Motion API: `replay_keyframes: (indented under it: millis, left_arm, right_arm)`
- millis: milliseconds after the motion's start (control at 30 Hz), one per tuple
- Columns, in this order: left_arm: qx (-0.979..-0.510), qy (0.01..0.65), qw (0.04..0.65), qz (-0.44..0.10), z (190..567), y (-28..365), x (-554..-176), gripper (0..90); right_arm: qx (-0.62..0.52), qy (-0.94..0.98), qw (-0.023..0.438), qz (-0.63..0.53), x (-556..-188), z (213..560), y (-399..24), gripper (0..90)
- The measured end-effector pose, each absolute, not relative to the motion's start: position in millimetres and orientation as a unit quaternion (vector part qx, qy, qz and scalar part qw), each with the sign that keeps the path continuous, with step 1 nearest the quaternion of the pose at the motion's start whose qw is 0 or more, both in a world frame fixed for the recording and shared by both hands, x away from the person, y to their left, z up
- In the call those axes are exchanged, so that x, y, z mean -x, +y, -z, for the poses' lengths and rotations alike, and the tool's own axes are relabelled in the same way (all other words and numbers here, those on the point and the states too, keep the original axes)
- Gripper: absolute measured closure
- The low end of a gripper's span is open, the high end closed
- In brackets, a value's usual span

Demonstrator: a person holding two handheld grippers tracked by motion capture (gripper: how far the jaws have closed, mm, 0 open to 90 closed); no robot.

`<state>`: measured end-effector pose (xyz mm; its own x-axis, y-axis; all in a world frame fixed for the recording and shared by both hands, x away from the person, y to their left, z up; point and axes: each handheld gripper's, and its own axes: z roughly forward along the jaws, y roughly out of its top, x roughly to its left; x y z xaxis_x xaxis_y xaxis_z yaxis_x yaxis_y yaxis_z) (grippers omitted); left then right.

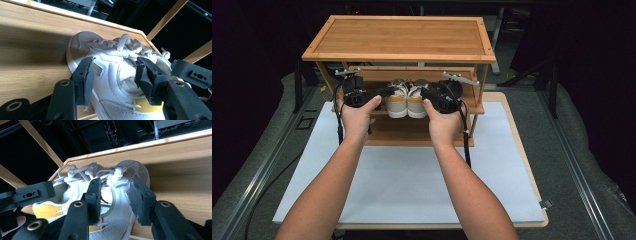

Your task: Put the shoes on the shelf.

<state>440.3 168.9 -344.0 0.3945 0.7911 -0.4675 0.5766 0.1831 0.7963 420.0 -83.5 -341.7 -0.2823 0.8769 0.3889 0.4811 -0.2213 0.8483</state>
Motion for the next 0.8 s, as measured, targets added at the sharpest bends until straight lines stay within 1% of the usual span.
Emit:
replay_keyframes:
  millis: [167, 233, 333, 467, 567, 633, 667, 700, 733, 767, 800]
  left_arm:
    - [-0.628, 0.538, 0.553, -0.103, 343.2, 170.0, -435.6, 50.5]
    - [-0.628, 0.534, 0.556, -0.101, 340.5, 172.2, -432.4, 49.8]
    - [-0.63, 0.53, 0.558, -0.103, 338.4, 174.7, -430.5, 48.9]
    - [-0.627, 0.528, 0.562, -0.114, 335.2, 180.0, -425.6, 48.4]
    - [-0.625, 0.527, 0.564, -0.118, 334.8, 184.0, -422.1, 48.7]
    - [-0.625, 0.523, 0.566, -0.121, 335.1, 187.4, -420.3, 50.3]
    - [-0.623, 0.526, 0.565, -0.126, 336.6, 190.8, -418.7, 50.6]
    - [-0.623, 0.526, 0.565, -0.126, 336.6, 190.8, -418.7, 54.1]
    - [-0.622, 0.528, 0.564, -0.13, 337.9, 192.0, -418.0, 54.1]
    - [-0.624, 0.526, 0.564, -0.128, 340.0, 194.0, -417.9, 58.4]
    - [-0.623, 0.527, 0.564, -0.123, 342.9, 195.3, -418.1, 63.8]
  right_arm:
    - [-0.564, 0.597, 0.189, -0.538, -415.6, 338.7, -84.6, 61.5]
    - [-0.557, 0.602, 0.192, -0.539, -412.9, 337.5, -83.9, 63.1]
    - [-0.552, 0.606, 0.198, -0.537, -410.9, 336.3, -83.8, 63.2]
    - [-0.543, 0.612, 0.206, -0.537, -406.2, 333.7, -87.8, 61.7]
    - [-0.545, 0.609, 0.22, -0.532, -403.7, 332.8, -94.4, 59.7]
    - [-0.546, 0.61, 0.216, -0.531, -403.1, 332.8, -97.4, 59.7]
    - [-0.552, 0.606, 0.218, -0.53, -403.0, 334.8, -102.2, 62.6]
    - [-0.552, 0.606, 0.218, -0.53, -403.0, 334.8, -102.2, 62.6]
    - [-0.554, 0.603, 0.218, -0.53, -403.3, 336.6, -104.3, 65.4]
    - [-0.557, 0.607, 0.211, -0.526, -403.3, 338.3, -106.9, 67.4]
    - [-0.562, 0.605, 0.205, -0.526, -404.6, 344.1, -110.1, 72.1]
